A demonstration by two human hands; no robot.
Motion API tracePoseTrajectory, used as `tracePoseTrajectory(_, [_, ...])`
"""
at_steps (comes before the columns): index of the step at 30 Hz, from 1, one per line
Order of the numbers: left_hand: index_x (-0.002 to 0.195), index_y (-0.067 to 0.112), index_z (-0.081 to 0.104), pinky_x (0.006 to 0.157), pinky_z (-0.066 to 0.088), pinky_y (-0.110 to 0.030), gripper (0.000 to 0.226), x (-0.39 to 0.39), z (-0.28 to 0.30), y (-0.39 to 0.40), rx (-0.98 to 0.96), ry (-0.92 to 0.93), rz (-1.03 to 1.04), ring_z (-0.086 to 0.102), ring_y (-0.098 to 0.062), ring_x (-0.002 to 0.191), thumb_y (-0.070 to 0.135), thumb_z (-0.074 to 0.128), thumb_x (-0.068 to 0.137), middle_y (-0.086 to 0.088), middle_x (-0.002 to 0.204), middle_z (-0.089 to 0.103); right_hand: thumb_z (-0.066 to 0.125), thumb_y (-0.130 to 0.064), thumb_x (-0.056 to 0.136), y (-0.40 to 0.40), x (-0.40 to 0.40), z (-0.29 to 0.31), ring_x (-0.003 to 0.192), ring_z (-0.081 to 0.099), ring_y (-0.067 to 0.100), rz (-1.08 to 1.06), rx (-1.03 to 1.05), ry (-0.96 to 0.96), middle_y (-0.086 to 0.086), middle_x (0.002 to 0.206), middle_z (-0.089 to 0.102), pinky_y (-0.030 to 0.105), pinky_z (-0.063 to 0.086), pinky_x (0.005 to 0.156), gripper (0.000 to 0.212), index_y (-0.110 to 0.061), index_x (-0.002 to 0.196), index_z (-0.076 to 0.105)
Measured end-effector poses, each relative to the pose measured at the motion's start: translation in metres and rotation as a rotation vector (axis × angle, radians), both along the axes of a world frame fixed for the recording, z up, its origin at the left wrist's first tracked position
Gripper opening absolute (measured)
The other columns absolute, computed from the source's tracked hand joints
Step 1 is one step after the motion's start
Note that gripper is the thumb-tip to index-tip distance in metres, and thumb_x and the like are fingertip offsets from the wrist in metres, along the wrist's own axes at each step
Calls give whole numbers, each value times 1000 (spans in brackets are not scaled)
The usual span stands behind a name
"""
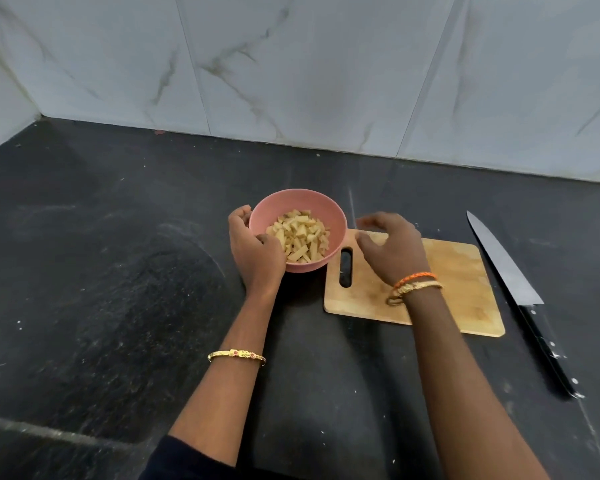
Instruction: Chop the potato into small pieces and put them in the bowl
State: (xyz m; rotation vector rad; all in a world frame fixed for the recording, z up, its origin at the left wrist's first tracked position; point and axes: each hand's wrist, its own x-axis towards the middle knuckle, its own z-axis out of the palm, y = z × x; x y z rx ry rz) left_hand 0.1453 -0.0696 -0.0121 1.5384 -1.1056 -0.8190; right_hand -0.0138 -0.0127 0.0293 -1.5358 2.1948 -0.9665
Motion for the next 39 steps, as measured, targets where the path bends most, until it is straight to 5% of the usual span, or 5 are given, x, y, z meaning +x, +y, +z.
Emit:
tracePoseTrajectory(4, [123,19,44,101,36,-44,43,-5,3,8,-218,-388,-70,41,-18,123,12,56,82,0,130,46,73,-50,73,41,-32,-15,145,11,30,164,640,122,2,158,13,51,20,113,84,-35,144,31])
tracePoseTrajectory(7, [123,20,42,104,32,-49,45,-15,2,15,-187,-436,-99,34,-22,129,16,57,80,-3,134,42,68,-60,72,67,-33,-39,146,-11,27,182,653,179,-1,160,-12,53,1,116,91,-46,146,17])
tracePoseTrajectory(16, [120,8,52,105,39,-44,58,-13,5,17,-147,-234,-94,28,-26,133,-15,36,69,-8,135,40,56,-64,80,66,-17,-71,146,-17,23,33,432,173,-2,160,-12,51,-12,113,73,-49,144,24])
tracePoseTrajectory(34, [115,13,52,96,47,-43,56,-18,3,17,-154,-139,-38,37,-22,127,-17,36,70,-3,127,44,60,-60,80,55,-23,-64,146,-15,21,131,444,145,-4,160,-10,52,-13,113,74,-48,144,25])
tracePoseTrajectory(39, [113,12,55,106,35,-52,41,-18,8,25,-149,-323,15,25,-26,136,-4,47,76,-9,140,37,61,-57,81,55,-28,-59,147,-6,21,138,405,106,-4,160,1,53,-7,114,68,-43,142,34])
